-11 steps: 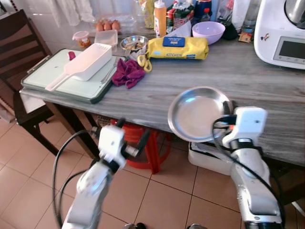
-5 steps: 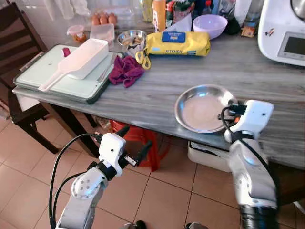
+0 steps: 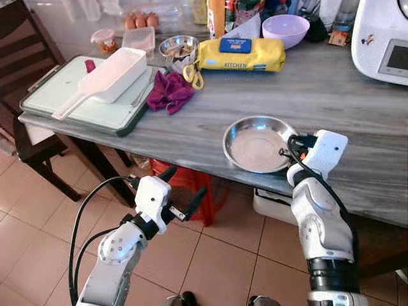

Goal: Setting the table

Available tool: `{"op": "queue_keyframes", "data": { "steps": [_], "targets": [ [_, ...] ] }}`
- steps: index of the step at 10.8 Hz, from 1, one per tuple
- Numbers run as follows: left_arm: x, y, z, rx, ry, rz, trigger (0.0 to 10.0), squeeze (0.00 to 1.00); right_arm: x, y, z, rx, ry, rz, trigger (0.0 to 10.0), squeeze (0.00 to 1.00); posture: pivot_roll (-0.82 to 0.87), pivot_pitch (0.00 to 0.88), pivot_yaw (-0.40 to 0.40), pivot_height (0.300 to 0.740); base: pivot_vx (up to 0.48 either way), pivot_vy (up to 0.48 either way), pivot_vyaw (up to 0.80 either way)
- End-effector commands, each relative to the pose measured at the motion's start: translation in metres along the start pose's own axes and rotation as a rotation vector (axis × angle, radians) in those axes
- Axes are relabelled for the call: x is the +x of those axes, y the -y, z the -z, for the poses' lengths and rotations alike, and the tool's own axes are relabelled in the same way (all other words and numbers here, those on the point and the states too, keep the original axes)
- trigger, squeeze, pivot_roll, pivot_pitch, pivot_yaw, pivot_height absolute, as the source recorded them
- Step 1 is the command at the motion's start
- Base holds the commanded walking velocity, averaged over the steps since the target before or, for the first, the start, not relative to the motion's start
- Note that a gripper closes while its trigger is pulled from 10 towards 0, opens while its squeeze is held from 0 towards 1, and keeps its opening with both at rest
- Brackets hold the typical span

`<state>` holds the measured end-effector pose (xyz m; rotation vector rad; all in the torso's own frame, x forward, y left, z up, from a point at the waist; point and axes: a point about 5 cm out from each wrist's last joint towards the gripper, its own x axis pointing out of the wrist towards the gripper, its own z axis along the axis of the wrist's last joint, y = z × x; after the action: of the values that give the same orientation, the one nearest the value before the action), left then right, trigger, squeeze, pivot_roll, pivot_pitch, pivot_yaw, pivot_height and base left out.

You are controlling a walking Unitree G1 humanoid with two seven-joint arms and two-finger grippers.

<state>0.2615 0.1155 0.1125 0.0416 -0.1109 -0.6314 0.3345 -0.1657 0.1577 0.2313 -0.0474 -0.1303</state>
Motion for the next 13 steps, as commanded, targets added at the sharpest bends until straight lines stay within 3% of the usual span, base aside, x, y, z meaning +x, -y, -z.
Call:
{"op": "queue_keyframes", "data": {
  "steps": [1, 5, 6, 7, 9, 10, 13],
  "targets": [
    [-0.0033, 0.0008, 0.0004, 0.001, -0.010, -0.006, 10.0, 0.00, 0.0019, -0.0043, -0.0010, 0.001, 0.009, -0.012, 10.0, 0.00, -0.12, 0.218, 0.108, 0.740, 0.000, 0.000, 0.00],
    [-0.0014, 0.0015, 0.0006, -0.008, -0.009, -0.007, 10.0, 0.00, 0.0064, 0.0044, -0.0019, -0.017, 0.032, 0.029, 10.0, 0.00, -0.12, 0.215, 0.108, 0.740, 0.000, 0.000, 0.00],
    [-0.0012, 0.0016, 0.0005, -0.008, -0.008, -0.007, 10.0, 0.00, 0.0063, 0.0036, -0.0013, -0.017, 0.033, 0.025, 10.0, 0.16, -0.12, 0.215, 0.108, 0.740, 0.000, 0.000, 0.00],
    [-0.0006, 0.0018, 0.0004, -0.009, -0.007, -0.004, 10.0, 0.00, 0.0067, 0.0019, -0.0013, -0.019, 0.044, 0.013, 10.0, 1.00, -0.12, 0.214, 0.109, 0.740, 0.000, 0.000, 0.00],
    [0.0001, 0.0020, 0.0000, -0.010, -0.003, -0.001, 10.0, 0.00, 0.0073, 0.0008, -0.0013, -0.017, 0.050, 0.008, 10.0, 1.00, -0.12, 0.211, 0.107, 0.740, 0.000, 0.000, 0.00],
    [-0.0001, 0.0018, -0.0001, -0.011, -0.002, -0.001, 10.0, 0.00, 0.0074, -0.0012, -0.0037, -0.068, 0.074, -0.016, 10.0, 1.00, -0.12, 0.211, 0.107, 0.740, 0.000, 0.000, 0.00],
    [-0.0003, 0.0020, 0.0003, -0.010, -0.005, 0.001, 10.0, 0.00, 0.0079, -0.0048, -0.0099, -0.103, 0.117, -0.037, 10.0, 1.00, -0.12, 0.202, 0.111, 0.740, 0.000, 0.000, 0.00]
  ]
}}
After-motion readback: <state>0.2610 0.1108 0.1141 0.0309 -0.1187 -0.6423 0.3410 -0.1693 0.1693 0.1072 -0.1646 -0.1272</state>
